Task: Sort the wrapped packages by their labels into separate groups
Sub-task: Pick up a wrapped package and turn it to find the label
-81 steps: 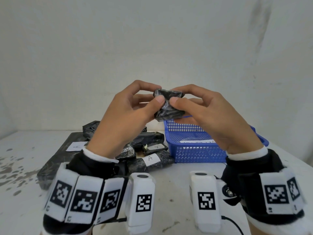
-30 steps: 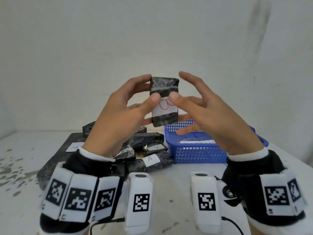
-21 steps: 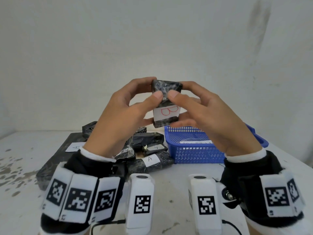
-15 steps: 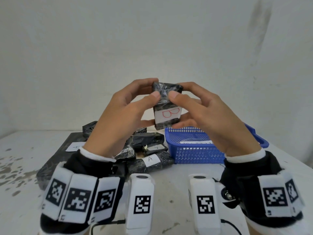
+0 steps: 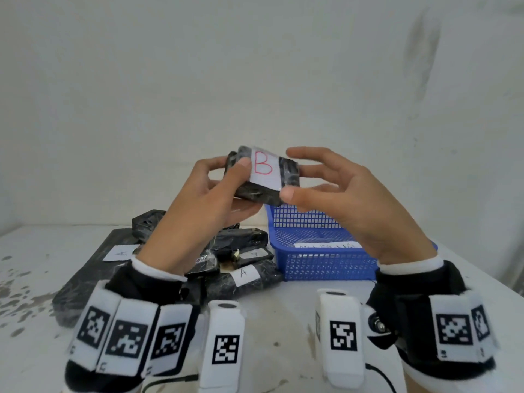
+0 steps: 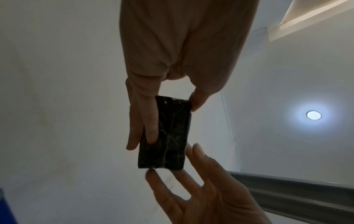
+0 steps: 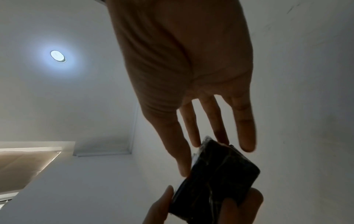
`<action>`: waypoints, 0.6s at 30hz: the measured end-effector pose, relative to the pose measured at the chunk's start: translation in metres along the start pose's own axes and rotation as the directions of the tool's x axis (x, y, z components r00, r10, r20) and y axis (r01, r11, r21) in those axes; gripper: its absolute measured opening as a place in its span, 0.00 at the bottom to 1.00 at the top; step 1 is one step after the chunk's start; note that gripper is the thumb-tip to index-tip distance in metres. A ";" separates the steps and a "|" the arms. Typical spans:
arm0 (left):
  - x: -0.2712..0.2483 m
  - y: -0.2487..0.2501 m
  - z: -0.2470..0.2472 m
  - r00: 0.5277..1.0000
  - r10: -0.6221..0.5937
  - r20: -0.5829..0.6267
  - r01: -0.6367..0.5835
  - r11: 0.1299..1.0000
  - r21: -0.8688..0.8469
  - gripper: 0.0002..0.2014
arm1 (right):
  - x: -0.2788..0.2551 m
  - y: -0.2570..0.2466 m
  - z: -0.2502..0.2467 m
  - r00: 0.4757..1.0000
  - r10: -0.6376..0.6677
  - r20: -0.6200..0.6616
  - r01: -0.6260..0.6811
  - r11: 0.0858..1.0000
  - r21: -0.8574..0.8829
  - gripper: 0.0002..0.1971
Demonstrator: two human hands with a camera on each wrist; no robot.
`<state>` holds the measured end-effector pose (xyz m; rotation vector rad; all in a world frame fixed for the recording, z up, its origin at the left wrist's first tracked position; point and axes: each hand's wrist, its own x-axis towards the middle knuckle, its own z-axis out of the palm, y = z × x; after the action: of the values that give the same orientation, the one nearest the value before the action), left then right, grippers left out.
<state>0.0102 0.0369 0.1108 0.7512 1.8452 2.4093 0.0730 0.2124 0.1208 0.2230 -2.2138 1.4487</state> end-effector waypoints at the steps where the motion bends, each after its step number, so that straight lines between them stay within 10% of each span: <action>1: -0.001 -0.002 0.003 1.000 -0.006 -0.001 0.006 1.000 -0.012 0.20 | -0.001 0.001 -0.002 1.000 0.003 0.012 -0.002 1.000 -0.025 0.26; 7: 0.001 -0.019 0.026 0.996 -0.074 0.041 0.070 0.993 0.094 0.31 | 0.000 0.018 -0.025 1.000 0.018 0.007 -0.017 0.988 -0.153 0.24; 12: 0.021 -0.048 0.044 0.984 -0.133 0.119 0.049 0.841 0.539 0.25 | 0.009 0.045 -0.084 0.982 0.183 0.037 -0.166 0.945 -0.281 0.25; 18: 0.054 -0.100 0.054 0.963 -0.201 0.177 -0.026 0.587 0.809 0.09 | 0.032 0.111 -0.144 0.891 0.447 -0.081 -0.378 0.630 -0.678 0.20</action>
<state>-0.0444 0.1322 0.0492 0.8831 2.7448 1.1932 0.0455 0.3925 0.0916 -0.5188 -2.8360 0.6968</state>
